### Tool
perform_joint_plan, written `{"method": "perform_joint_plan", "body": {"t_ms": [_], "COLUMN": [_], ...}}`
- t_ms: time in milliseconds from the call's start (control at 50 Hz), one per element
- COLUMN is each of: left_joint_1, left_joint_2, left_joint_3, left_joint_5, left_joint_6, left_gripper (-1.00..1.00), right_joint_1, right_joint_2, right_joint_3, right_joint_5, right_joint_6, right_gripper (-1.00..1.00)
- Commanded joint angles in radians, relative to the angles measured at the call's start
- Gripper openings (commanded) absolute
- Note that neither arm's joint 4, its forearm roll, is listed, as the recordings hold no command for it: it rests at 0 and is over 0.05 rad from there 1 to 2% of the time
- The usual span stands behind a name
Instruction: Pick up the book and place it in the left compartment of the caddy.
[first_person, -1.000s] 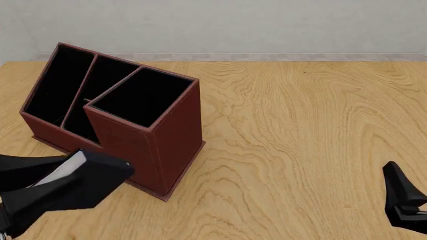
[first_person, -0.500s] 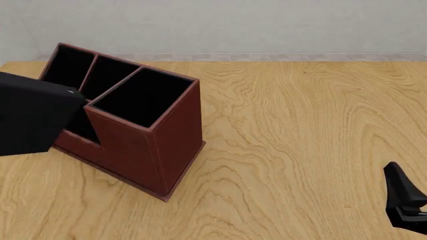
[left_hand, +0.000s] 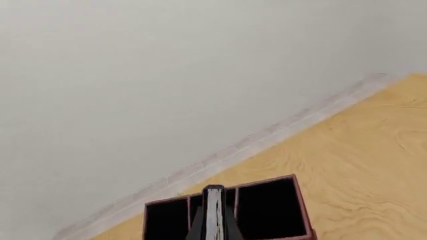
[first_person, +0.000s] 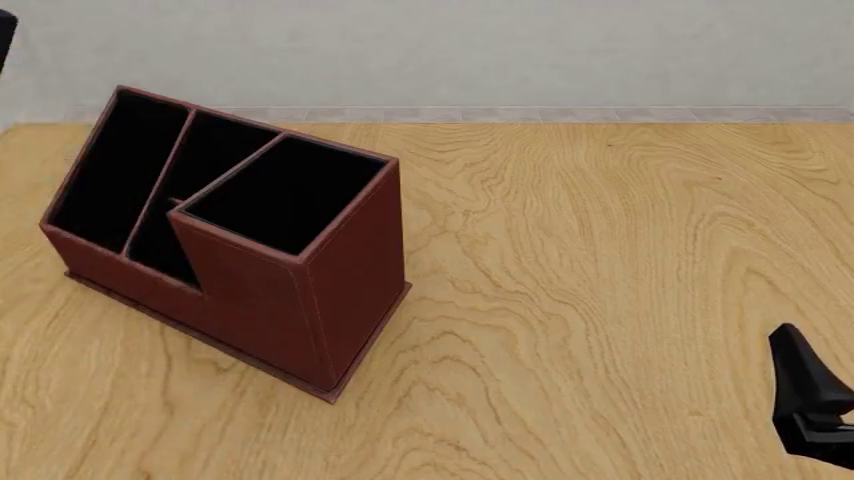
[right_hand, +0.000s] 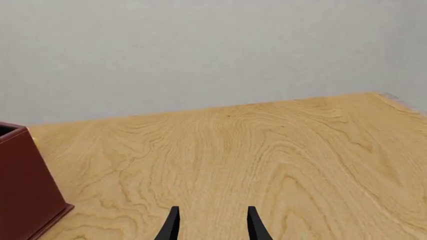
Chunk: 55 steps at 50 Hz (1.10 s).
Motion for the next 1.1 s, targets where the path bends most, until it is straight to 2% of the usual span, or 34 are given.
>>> {"method": "perform_joint_plan", "body": {"t_ms": [20,100,160,280,320,360,440,460,480,500,520,560,620,820,860,900,920,940,960,1000,1060,1080,1100], "left_joint_1": [0.171,0.213,0.252,0.320,0.319,0.372,0.385,0.335,0.371,0.430,0.443,0.448,0.475,0.516,0.501,0.475,0.499,0.499,0.491,0.499,0.487,0.497,0.479], "left_joint_2": [0.080,0.109,0.141,0.230,0.224,0.262,0.253,0.182,0.231,0.281,0.303,0.301,0.347,0.435,0.440,0.422,0.454,0.478,0.457,0.463,0.465,0.482,0.471], "left_joint_3": [-0.055,-0.064,-0.063,-0.113,-0.109,-0.127,-0.120,-0.089,-0.074,-0.096,-0.105,-0.080,-0.098,-0.116,-0.117,-0.100,-0.134,-0.149,-0.133,-0.128,-0.129,-0.147,-0.141], "left_joint_5": [-0.074,-0.087,-0.097,-0.079,-0.088,-0.098,-0.126,-0.160,-0.150,-0.148,-0.144,-0.171,-0.161,-0.163,-0.152,-0.160,-0.125,-0.107,-0.130,-0.137,-0.126,-0.112,-0.114], "left_joint_6": [-0.005,-0.026,-0.014,-0.077,-0.067,-0.092,-0.108,-0.083,-0.031,-0.088,-0.101,-0.070,-0.091,-0.104,-0.107,-0.079,-0.157,-0.176,-0.148,-0.144,-0.147,-0.188,-0.171], "left_gripper": [-1.00,-1.00,-1.00,-1.00,-1.00,-1.00,-1.00,-1.00,-1.00,-1.00,-1.00,-1.00,-1.00,-1.00,-1.00,-1.00,-1.00,-1.00,-1.00,-1.00,-1.00,-1.00,-1.00], "right_joint_1": [-0.002,-0.003,-0.003,-0.003,-0.003,-0.004,-0.005,-0.004,-0.004,-0.004,-0.004,-0.004,-0.004,-0.002,-0.002,-0.002,-0.002,-0.002,-0.002,-0.002,-0.001,0.000,0.000], "right_joint_2": [-0.003,-0.002,-0.001,0.001,-0.001,0.002,0.008,0.009,0.009,0.009,0.010,0.012,0.011,0.014,0.014,0.014,0.014,0.015,0.016,0.015,0.014,0.015,0.016], "right_joint_3": [0.000,0.000,0.000,0.000,0.000,0.000,0.000,0.000,0.000,0.000,0.000,0.000,0.000,0.000,0.000,0.000,0.000,0.000,0.000,0.000,0.000,0.000,0.000], "right_joint_5": [0.003,0.003,0.002,0.000,0.002,0.001,-0.005,-0.006,-0.006,-0.007,-0.007,-0.009,-0.008,-0.009,-0.010,-0.009,-0.009,-0.010,-0.010,-0.010,-0.008,-0.010,-0.010], "right_joint_6": [0.002,0.002,0.002,0.004,0.004,0.006,0.006,0.006,0.006,0.006,0.007,0.007,0.006,0.005,0.004,0.004,0.003,0.003,0.004,0.003,0.002,0.002,0.002], "right_gripper": [1.00,1.00,1.00,1.00,1.00,1.00,1.00,1.00,1.00,1.00,1.00,1.00,1.00,1.00,1.00,1.00,1.00,1.00,1.00,1.00,1.00,1.00,1.00]}}
